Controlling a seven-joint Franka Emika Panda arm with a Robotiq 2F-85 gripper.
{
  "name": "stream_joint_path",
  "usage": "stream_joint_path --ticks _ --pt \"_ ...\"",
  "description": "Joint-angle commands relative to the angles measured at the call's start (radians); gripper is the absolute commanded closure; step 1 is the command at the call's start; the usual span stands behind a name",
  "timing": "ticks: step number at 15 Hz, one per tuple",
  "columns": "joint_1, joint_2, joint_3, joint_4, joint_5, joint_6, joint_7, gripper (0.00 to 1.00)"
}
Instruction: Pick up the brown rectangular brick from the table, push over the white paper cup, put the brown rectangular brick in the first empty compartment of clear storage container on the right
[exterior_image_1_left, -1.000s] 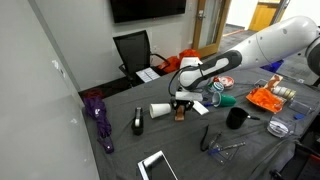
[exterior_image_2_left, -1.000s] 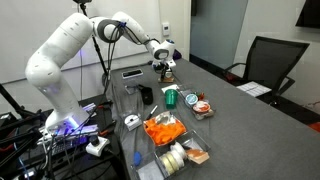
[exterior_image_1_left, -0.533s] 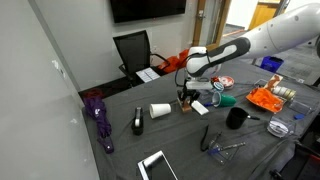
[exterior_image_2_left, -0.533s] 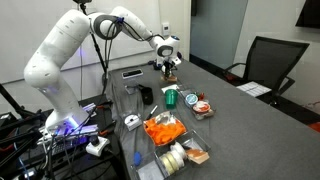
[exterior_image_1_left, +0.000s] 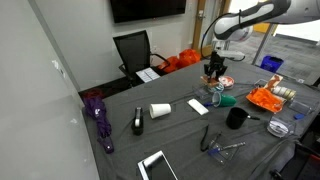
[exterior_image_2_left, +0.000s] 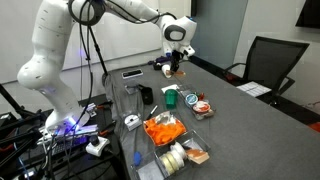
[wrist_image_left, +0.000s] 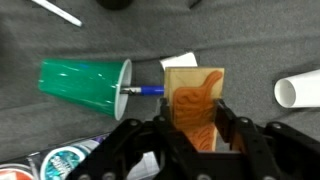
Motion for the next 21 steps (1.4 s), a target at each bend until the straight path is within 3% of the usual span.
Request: stream_joint_path --ticks 1,4,11,12,13,18,19,21 --pt "-0.044 -0.098 -0.055 -0.013 0.036 -0.194 0.054 0.78" --pt "-0.05 -0.086 -0.085 0.032 0.109 -0.273 0.19 0.78" --pt "0.003 0.012 -0.089 0.073 0.26 -0.158 0.463 0.78" --pt "-0.006 -0.031 -0.087 0.033 0.235 -0.18 0.407 0.78" --pt "0.0 -0.017 -0.086 0.037 0.235 -0.174 0.419 0.53" --pt "-0.001 -0.014 -0.089 0.042 0.234 -0.174 0.418 0.53" --pt "-0.001 -0.014 -0.089 0.042 0.234 -0.174 0.418 0.78" --pt "-0.008 0.021 -0.089 0.065 0.246 -0.17 0.424 0.78"
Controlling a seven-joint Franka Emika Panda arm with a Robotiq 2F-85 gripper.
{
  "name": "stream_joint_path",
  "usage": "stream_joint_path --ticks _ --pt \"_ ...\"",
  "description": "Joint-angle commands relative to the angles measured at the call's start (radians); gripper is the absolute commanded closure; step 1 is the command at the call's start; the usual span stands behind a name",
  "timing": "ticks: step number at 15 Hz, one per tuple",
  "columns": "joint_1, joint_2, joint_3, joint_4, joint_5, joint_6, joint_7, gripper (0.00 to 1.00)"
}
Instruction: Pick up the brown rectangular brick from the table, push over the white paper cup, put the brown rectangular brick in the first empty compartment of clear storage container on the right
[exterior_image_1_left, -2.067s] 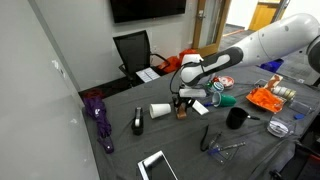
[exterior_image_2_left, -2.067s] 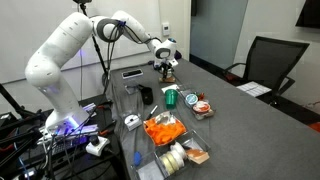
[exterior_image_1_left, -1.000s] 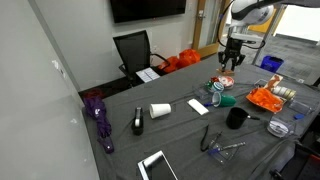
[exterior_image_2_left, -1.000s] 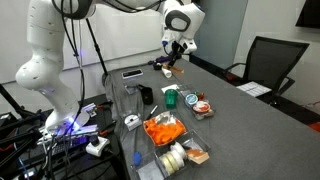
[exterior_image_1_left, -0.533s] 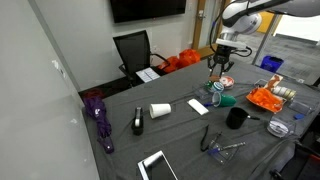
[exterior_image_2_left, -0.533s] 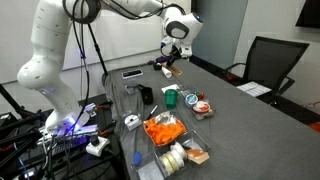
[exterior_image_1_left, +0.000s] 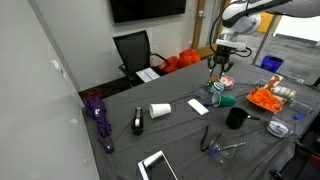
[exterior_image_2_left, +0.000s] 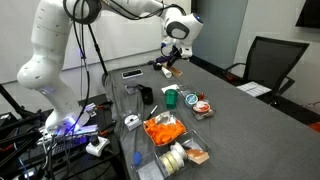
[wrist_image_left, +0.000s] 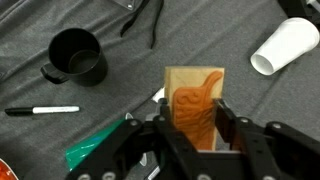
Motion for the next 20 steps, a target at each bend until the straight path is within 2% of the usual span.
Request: stream_joint_path --ticks 1,7,20 --pt "-0.008 0.047 -0.005 0.034 0.017 0.005 0.004 0.78" --pt "-0.047 0.142 -0.001 0.134 0.062 -0.002 0.029 0.78" --pt "-0.074 0.456 0.03 0.489 0.075 -0.005 0.207 0.78"
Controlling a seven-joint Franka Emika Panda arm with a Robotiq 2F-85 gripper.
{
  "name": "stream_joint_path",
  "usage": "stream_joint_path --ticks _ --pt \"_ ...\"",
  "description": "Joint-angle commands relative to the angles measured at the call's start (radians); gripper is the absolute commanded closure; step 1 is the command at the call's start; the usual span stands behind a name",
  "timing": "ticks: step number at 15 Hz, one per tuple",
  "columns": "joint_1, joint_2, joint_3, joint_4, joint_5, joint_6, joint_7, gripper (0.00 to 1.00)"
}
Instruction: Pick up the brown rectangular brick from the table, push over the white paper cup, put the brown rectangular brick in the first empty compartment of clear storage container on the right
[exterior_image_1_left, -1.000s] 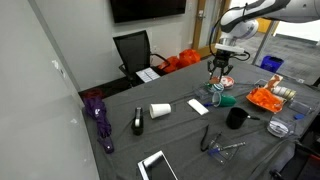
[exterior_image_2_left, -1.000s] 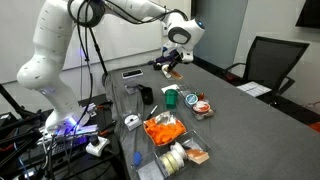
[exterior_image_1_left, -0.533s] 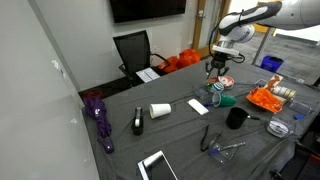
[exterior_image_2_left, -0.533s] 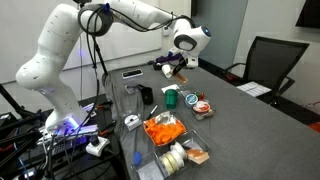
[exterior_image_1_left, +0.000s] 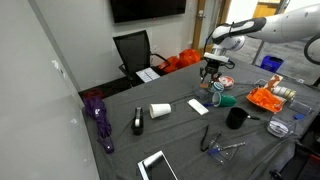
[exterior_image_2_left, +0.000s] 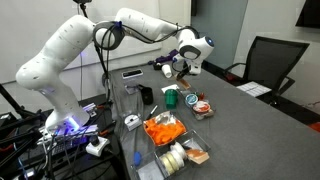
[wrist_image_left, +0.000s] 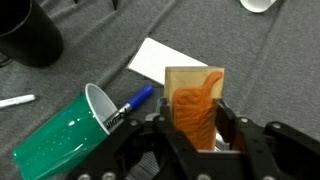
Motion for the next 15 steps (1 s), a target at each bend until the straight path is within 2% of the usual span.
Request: stream_joint_path --ticks 1,8,9,10,13,15 --pt "-0.028 0.1 0.032 0.144 0.001 -0.017 0.046 0.78" --pt "-0.051 0.209 0.05 0.291 -0.09 -0.085 -0.053 0.78" --pt "-0.051 0.213 0.046 0.296 -0.107 -0.091 -0.066 0.28" --pt "-0.052 0.212 0.043 0.297 -0.119 -0.093 -0.074 0.27" --pt "-0.057 0.184 0.029 0.274 -0.116 -0.103 -0.106 0.07" --pt "-0.065 0.168 0.03 0.265 -0.114 -0.099 -0.132 0.0"
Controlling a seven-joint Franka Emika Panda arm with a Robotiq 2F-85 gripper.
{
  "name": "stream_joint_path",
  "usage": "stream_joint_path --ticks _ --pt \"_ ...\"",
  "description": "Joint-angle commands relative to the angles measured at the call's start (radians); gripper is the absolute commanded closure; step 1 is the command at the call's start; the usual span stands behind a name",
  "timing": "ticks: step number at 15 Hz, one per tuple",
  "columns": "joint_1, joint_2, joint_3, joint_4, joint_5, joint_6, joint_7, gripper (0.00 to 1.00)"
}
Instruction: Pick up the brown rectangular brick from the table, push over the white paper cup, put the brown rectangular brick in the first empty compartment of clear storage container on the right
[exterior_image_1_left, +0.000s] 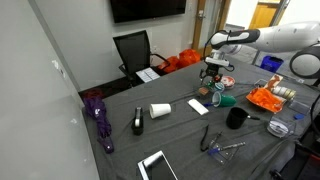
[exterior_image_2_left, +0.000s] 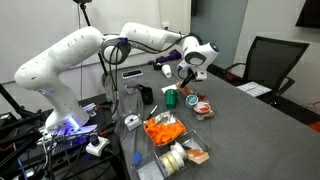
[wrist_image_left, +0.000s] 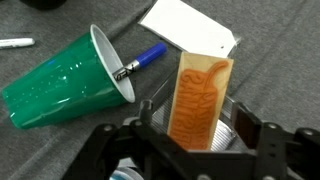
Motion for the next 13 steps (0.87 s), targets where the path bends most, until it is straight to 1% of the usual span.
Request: stream_joint_path --ticks 1,5,8,13 --pt "-0.021 -0.026 0.004 0.003 -0.005 -0.031 -0.059 0.0" --pt "-0.021 -0.083 -0.004 -0.037 -0.011 0.003 -0.11 0.0" --pt "-0.02 -0.144 -0.014 -0.065 -0.027 -0.011 -0.117 0.0" --pt "-0.018 -0.212 -0.019 -0.101 -0.03 0.012 -0.118 0.0"
